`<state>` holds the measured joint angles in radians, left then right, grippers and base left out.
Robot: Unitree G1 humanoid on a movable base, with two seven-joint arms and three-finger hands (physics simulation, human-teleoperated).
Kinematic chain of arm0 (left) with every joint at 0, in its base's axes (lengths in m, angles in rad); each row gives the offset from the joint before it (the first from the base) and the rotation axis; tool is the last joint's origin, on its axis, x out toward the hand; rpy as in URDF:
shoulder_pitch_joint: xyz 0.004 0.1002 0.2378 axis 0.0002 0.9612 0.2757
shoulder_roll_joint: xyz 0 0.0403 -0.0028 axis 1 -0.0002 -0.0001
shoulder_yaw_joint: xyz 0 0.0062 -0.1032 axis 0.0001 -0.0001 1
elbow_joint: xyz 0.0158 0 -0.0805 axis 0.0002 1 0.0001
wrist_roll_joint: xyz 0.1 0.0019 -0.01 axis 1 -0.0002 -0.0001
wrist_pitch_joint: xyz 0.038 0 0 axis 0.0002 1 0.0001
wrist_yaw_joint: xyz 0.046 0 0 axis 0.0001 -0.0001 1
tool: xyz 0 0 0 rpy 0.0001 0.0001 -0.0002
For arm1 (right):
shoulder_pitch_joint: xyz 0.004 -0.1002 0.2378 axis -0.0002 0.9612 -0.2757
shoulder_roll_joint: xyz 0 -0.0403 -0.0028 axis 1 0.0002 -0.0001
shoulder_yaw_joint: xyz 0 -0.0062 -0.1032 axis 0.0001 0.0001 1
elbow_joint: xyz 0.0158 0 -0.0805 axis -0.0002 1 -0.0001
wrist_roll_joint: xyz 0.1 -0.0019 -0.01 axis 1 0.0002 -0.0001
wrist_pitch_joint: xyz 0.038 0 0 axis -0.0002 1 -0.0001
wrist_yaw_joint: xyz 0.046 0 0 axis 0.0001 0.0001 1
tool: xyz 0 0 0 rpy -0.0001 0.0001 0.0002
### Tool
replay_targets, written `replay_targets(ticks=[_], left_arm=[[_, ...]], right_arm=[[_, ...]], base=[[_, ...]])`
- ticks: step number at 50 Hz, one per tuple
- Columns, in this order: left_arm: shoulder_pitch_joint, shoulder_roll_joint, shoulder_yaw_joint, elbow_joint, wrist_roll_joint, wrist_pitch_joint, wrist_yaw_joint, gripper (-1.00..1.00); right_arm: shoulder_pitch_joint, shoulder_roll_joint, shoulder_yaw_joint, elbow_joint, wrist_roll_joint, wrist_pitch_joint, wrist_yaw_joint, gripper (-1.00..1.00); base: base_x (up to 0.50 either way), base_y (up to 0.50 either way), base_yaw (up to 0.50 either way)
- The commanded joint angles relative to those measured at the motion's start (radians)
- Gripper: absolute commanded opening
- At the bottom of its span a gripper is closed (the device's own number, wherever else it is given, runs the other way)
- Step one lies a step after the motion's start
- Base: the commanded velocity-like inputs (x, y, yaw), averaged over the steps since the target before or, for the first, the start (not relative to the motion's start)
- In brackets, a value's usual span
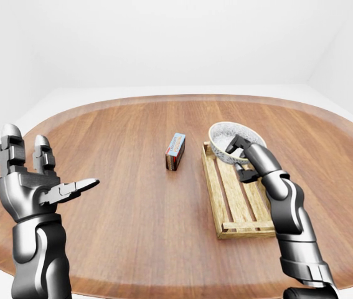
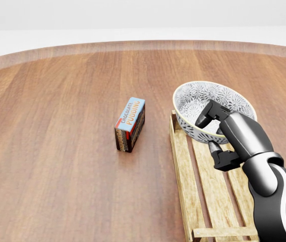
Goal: Pick up the bowl on the left and put it in the tray.
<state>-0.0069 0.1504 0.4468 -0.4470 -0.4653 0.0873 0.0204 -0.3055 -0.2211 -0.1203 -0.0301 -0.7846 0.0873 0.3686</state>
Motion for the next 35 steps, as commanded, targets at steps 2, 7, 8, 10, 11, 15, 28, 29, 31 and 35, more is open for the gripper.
replay_targets(ticks=[2, 7, 8, 10, 11, 15, 28, 29, 31, 35], left_arm=[[0.003, -0.003, 0.000, -0.005, 0.002, 0.000, -0.002, 1.00], [0.001, -0.002, -0.002, -0.002, 0.003, 0.000, -0.002, 1.00], [0.001, -0.002, -0.002, -0.002, 0.003, 0.000, -0.001, 1.00], [0.001, -0.001, 0.000, -0.004, 0.001, 0.000, -0.001, 1.00], [0.000, -0.001, 0.000, -0.001, 0.002, 0.000, -0.002, 1.00], [0.000, -0.001, -0.002, 0.000, 0.002, 0.000, 0.000, 1.00], [-0.003, 0.002, 0.001, 0.003, -0.001, 0.000, 0.000, 1.00], [-0.003, 0.004, 0.005, 0.000, -0.006, 0.000, 0.001, 1.00], [-0.003, 0.005, 0.007, 0.000, -0.007, 0.000, 0.001, 1.00], [-0.002, 0.002, 0.003, 0.003, -0.003, 0.000, 0.000, 1.00]], right_arm=[[-0.027, -0.025, -0.012, 0.059, 0.019, 0.000, -0.079, -1.00], [-0.034, -0.025, -0.001, 0.095, 0.012, 0.000, -0.100, -1.00], [-0.036, -0.025, 0.000, 0.105, 0.011, 0.000, -0.105, -1.00], [-0.038, -0.025, 0.002, 0.115, 0.009, 0.000, -0.111, -1.00], [-0.036, -0.025, 0.001, 0.125, 0.006, 0.000, -0.119, -1.00], [-0.022, -0.025, 0.021, 0.104, -0.038, 0.000, -0.114, -1.00], [-0.042, -0.022, 0.021, 0.182, -0.104, 0.000, -0.122, -1.00], [-0.043, -0.018, 0.018, 0.206, -0.095, 0.000, -0.133, -1.00], [-0.043, -0.018, 0.014, 0.231, -0.087, 0.000, -0.153, -1.00], [-0.036, -0.017, 0.013, 0.263, -0.068, 0.000, -0.180, -1.00]], base=[[0.00, 0.00, 0.00], [0.00, 0.00, 0.00], [0.00, 0.00, 0.00], [0.00, 0.00, 0.00], [0.00, 0.00, 0.00], [0.00, 0.00, 0.00], [0.00, 0.00, 0.00], [0.00, 0.00, 0.00], [0.00, 0.00, 0.00], [0.00, 0.00, 0.00]])
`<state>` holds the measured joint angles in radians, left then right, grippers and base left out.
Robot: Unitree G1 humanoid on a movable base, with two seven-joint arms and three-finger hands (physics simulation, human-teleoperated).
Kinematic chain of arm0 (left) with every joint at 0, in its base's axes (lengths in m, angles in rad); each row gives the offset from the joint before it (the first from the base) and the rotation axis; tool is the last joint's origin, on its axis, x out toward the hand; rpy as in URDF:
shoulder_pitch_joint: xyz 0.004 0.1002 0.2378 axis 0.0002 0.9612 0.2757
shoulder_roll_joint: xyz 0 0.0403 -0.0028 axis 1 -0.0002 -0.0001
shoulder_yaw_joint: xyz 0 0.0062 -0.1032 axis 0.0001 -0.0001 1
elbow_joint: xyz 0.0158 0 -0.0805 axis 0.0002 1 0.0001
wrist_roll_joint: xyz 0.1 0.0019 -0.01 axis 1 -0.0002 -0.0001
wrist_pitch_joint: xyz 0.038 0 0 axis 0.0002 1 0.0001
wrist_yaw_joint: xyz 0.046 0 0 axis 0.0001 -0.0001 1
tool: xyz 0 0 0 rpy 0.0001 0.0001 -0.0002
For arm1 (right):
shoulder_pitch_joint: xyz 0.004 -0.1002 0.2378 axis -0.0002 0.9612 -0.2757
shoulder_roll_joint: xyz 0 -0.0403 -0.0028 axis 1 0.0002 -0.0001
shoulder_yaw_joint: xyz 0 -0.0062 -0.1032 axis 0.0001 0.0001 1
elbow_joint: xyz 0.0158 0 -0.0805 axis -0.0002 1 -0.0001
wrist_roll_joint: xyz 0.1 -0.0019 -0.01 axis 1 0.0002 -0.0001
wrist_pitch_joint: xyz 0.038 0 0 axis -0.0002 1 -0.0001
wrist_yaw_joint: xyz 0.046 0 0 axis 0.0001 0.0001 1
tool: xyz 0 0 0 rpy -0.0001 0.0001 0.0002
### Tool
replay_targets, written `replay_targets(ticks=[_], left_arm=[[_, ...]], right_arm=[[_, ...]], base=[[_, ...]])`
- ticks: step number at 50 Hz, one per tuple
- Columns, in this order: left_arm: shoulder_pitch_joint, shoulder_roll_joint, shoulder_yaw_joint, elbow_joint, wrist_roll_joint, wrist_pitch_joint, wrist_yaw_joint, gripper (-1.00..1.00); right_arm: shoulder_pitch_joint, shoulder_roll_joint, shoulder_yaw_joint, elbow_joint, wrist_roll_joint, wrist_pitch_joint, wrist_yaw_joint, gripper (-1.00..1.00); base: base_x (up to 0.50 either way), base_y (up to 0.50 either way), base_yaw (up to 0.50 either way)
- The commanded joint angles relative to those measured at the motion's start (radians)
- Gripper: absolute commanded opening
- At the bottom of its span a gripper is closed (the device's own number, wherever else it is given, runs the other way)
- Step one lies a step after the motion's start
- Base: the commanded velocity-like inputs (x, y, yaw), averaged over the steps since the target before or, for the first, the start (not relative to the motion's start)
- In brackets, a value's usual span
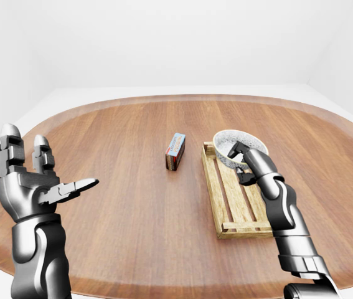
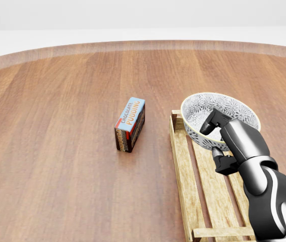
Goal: Pick up the bowl on the left and put it in the tray.
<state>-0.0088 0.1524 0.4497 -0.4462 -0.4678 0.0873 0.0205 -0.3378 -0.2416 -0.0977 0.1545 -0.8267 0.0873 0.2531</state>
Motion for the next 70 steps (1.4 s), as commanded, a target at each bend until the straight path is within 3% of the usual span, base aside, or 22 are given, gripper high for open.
replay_targets(ticks=[1, 25, 70], left_arm=[[0.000, 0.000, 0.000, 0.002, 0.000, 0.000, 0.000, 1.00], [0.005, -0.005, -0.002, -0.005, 0.002, 0.000, -0.003, 1.00], [0.004, -0.001, 0.006, -0.014, -0.008, 0.000, 0.001, 1.00]], right_arm=[[-0.002, 0.003, -0.009, 0.088, -0.022, 0.000, -0.072, -1.00], [0.057, 0.007, -0.009, 0.205, 0.091, 0.000, -0.182, -1.00], [-0.006, 0.007, 0.031, 0.389, 0.105, 0.000, -0.215, -1.00]], base=[[0.00, 0.00, 0.00], [0.00, 0.00, 0.00], [0.00, 0.00, 0.00]])
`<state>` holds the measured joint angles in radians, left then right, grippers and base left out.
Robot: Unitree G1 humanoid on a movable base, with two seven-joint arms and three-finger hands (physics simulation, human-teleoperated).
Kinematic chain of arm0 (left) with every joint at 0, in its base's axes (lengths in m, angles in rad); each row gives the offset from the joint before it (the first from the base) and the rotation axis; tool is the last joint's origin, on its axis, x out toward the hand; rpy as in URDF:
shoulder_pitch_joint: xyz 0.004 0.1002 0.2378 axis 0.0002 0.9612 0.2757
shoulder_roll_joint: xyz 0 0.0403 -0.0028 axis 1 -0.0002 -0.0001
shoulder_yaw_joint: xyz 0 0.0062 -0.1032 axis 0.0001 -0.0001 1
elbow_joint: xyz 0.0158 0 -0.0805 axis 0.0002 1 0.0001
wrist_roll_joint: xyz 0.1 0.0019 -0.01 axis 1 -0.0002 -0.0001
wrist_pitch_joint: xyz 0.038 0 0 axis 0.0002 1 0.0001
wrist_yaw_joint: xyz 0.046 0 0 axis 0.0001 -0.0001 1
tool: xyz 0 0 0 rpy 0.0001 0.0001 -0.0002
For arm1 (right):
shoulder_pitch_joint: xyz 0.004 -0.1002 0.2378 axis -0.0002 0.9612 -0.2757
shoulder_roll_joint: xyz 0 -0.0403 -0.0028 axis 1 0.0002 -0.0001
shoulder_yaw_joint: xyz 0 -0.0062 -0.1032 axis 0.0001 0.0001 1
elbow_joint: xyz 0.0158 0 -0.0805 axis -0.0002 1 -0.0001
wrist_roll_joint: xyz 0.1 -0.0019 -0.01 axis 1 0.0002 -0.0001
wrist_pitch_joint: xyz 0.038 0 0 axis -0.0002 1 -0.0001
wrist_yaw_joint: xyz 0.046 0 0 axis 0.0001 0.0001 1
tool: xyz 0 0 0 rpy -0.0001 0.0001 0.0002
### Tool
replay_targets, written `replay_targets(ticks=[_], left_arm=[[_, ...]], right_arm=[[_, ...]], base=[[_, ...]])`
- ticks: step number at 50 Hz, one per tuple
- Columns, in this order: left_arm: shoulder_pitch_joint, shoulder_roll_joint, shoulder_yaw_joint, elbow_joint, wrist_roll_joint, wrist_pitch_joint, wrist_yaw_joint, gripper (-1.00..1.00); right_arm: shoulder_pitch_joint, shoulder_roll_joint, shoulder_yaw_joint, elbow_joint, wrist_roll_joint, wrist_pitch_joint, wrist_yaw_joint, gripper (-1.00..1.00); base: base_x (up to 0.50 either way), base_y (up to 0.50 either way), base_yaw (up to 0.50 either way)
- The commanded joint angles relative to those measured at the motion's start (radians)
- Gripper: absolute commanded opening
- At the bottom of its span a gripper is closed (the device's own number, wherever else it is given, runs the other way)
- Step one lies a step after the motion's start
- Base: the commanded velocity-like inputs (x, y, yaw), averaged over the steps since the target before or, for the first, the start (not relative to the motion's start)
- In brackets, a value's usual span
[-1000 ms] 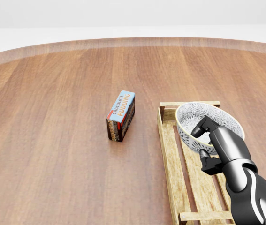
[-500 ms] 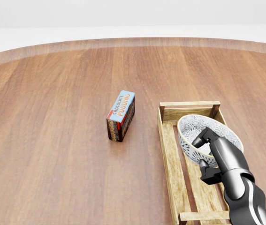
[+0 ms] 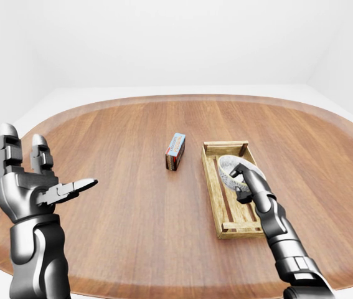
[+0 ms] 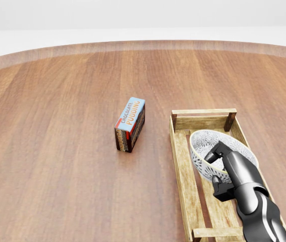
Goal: Pick up the bowl on the left and put it in the tray.
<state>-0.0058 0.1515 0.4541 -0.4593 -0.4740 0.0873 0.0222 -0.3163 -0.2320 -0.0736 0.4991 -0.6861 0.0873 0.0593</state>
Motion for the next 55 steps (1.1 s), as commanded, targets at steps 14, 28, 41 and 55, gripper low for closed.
replay_targets(ticks=[14, 28, 41, 55], left_arm=[[0.003, 0.000, 0.006, -0.012, -0.007, 0.000, 0.000, 1.00], [0.005, -0.002, 0.005, -0.019, -0.006, 0.000, 0.000, 1.00], [0.003, 0.000, 0.008, -0.017, -0.008, 0.000, -0.001, 1.00], [0.001, 0.000, 0.005, -0.015, -0.009, 0.000, 0.001, 1.00]], right_arm=[[-0.039, 0.003, 0.021, 0.104, -0.049, 0.000, -0.033, -1.00], [-0.043, 0.006, 0.024, 0.125, -0.045, 0.000, -0.036, -1.00], [-0.043, 0.010, 0.029, 0.145, -0.039, 0.000, -0.040, -0.29], [-0.035, 0.013, 0.033, 0.126, -0.038, 0.000, -0.021, 1.00]], base=[[0.00, 0.00, 0.00], [0.00, 0.00, 0.00], [0.00, 0.00, 0.00], [0.00, 0.00, 0.00]])
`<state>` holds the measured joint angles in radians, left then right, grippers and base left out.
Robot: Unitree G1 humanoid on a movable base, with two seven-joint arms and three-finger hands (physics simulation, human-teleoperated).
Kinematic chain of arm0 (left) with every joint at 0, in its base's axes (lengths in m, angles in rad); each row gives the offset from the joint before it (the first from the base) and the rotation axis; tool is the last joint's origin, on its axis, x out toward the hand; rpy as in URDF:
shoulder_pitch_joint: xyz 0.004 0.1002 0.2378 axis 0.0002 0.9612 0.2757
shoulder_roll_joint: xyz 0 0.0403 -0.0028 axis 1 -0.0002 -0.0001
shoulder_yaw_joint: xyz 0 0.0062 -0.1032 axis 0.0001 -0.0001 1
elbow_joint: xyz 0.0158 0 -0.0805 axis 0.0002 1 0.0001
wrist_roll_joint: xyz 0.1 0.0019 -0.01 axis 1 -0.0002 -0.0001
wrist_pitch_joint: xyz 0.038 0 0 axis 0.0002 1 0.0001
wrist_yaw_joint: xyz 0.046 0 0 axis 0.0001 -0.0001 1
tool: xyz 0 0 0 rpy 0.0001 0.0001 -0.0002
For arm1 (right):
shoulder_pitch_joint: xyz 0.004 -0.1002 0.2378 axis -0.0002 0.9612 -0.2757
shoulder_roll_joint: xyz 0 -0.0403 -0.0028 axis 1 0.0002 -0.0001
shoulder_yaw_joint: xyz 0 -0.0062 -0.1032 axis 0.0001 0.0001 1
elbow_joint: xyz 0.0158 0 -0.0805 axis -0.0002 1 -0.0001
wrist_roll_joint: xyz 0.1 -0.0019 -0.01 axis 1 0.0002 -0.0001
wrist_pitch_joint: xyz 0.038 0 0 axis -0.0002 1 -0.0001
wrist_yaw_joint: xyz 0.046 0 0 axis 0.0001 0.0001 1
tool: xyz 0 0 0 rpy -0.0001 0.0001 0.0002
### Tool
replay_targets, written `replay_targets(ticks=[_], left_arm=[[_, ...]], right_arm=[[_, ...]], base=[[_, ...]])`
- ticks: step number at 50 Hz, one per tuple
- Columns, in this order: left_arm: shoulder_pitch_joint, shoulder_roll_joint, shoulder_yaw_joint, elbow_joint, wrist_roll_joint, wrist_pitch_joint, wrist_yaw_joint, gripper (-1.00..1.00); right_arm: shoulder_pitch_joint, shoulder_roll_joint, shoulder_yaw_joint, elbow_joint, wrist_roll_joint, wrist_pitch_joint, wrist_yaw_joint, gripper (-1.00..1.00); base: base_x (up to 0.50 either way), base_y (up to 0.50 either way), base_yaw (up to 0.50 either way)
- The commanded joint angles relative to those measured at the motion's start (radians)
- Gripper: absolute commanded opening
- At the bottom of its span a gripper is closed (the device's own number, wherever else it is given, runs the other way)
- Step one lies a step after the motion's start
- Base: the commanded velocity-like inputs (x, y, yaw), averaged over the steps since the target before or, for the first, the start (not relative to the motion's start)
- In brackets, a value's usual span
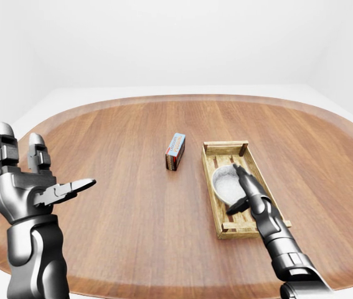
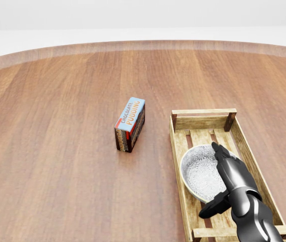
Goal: Pick up the bowl on the left and put it in the tray.
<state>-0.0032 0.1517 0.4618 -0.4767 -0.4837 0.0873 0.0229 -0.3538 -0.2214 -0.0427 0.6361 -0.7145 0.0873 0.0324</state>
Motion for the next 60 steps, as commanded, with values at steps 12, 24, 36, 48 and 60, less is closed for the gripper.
replay_targets(ticks=[12, 24, 36, 48, 60], left_arm=[[-0.002, 0.000, -0.006, 0.006, 0.002, 0.000, 0.000, 1.00], [-0.002, 0.000, -0.006, 0.008, 0.003, 0.000, -0.002, 1.00], [-0.003, 0.002, -0.003, 0.002, -0.001, 0.000, 0.000, 1.00], [-0.001, 0.000, -0.003, -0.001, 0.001, 0.000, -0.001, 1.00], [0.004, -0.001, 0.002, -0.015, -0.005, 0.000, -0.001, 1.00]], right_arm=[[0.014, 0.006, 0.009, -0.067, -0.031, 0.000, 0.028, 1.00], [0.083, 0.018, 0.070, -0.460, -0.277, 0.000, 0.270, 1.00], [0.090, 0.084, 0.065, -0.769, -0.704, 0.000, 0.628, 1.00], [0.016, 0.253, 0.038, -1.119, -1.209, 0.000, 0.666, 1.00], [-0.020, 0.228, 0.047, -1.311, -1.258, 0.000, 0.666, 1.00]], base=[[0.00, 0.00, 0.00], [0.00, 0.00, 0.00], [0.00, 0.00, 0.00], [0.00, 0.00, 0.00], [0.00, 0.00, 0.00]])
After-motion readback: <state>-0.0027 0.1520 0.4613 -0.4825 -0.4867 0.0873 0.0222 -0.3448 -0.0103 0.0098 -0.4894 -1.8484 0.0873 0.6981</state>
